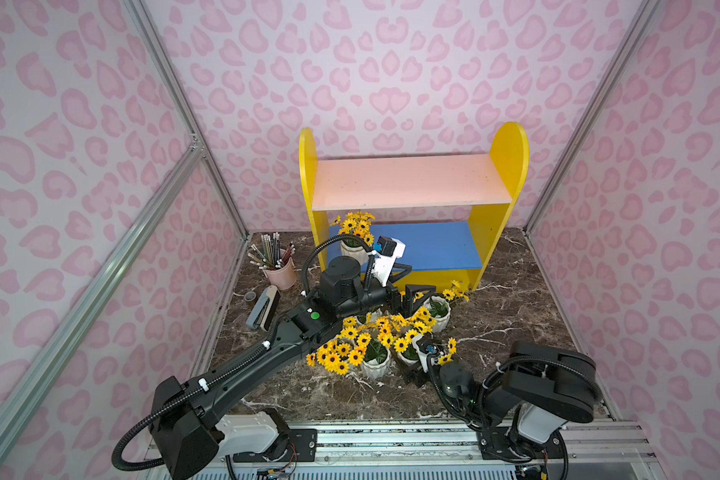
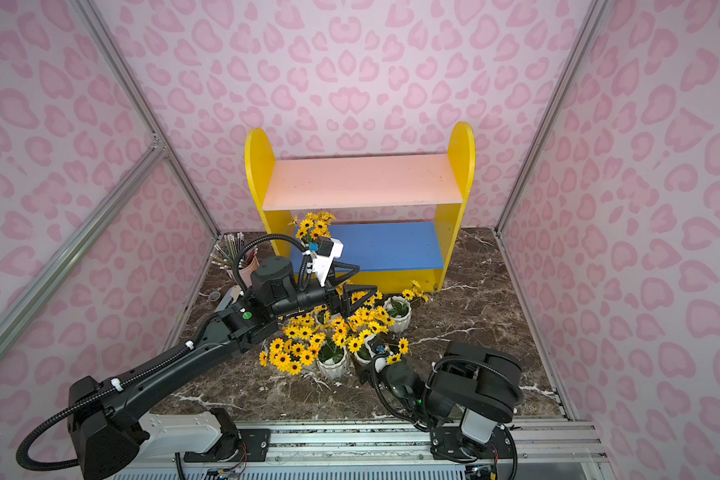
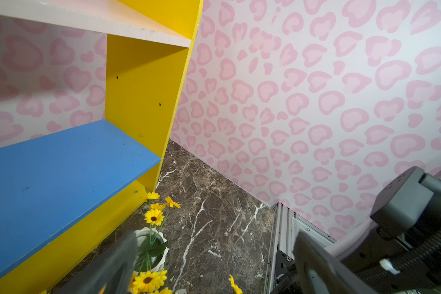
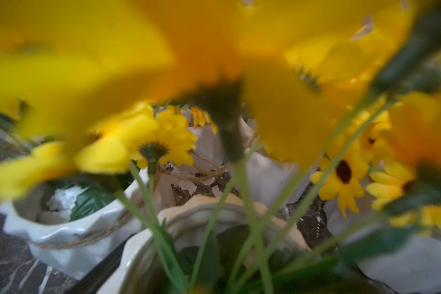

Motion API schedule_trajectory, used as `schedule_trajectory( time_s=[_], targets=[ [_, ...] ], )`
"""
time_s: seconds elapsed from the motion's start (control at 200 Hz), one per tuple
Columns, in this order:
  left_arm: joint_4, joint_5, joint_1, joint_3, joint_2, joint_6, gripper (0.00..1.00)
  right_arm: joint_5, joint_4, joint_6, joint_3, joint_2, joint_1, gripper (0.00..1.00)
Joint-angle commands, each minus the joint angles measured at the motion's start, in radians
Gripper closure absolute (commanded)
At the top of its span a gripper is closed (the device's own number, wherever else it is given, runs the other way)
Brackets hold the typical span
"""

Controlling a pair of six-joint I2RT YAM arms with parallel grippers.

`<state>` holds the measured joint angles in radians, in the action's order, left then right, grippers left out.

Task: Take the sunflower pots off the shelves
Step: Place the sunflower pot at the center of the board.

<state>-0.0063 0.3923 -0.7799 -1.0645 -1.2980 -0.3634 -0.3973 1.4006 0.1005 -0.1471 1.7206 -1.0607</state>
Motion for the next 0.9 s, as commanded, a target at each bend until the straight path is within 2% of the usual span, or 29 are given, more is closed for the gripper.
schedule_trajectory(
  time_s=[0.0,0.155,0.3,0.385,0.44,0.485,0.585,0.635,0.675,0.895],
  targets=[
    [0.005,-0.008,0.001,-0.011,0.0,0.015,0.02,-0.02,0.164,0.018,-0.013,0.06,-0.002,1.0],
    [0.003,-0.013,0.001,-0.011,0.003,0.017,0.02,-0.078,0.264,0.054,-0.018,0.189,-0.014,1.0],
    [-0.001,-0.014,0.001,-0.012,0.008,0.019,0.02,-0.148,0.298,0.021,-0.047,0.263,-0.06,1.0],
    [-0.004,-0.029,0.001,-0.011,0.011,0.025,0.02,-0.18,0.281,0.013,-0.056,0.262,-0.071,0.65],
    [-0.004,-0.025,0.001,-0.014,0.01,0.024,0.02,-0.202,0.239,0.013,-0.067,0.248,-0.076,0.52],
    [-0.005,-0.022,0.001,-0.014,0.01,0.023,0.02,-0.233,0.198,0.022,-0.078,0.234,-0.083,0.37],
    [-0.004,-0.03,0.002,-0.011,0.011,0.026,0.02,-0.261,0.117,0.021,-0.096,0.206,-0.105,0.17],
    [-0.009,-0.028,0.002,-0.015,0.009,0.026,0.02,-0.273,0.078,0.018,-0.11,0.193,-0.115,0.04],
    [-0.008,-0.026,0.001,-0.015,0.009,0.024,0.02,-0.28,0.063,0.017,-0.115,0.186,-0.121,0.01],
    [-0.007,-0.026,0.001,-0.015,0.017,0.026,0.01,-0.295,0.056,0.022,-0.102,0.151,-0.127,0.01]
  ],
)
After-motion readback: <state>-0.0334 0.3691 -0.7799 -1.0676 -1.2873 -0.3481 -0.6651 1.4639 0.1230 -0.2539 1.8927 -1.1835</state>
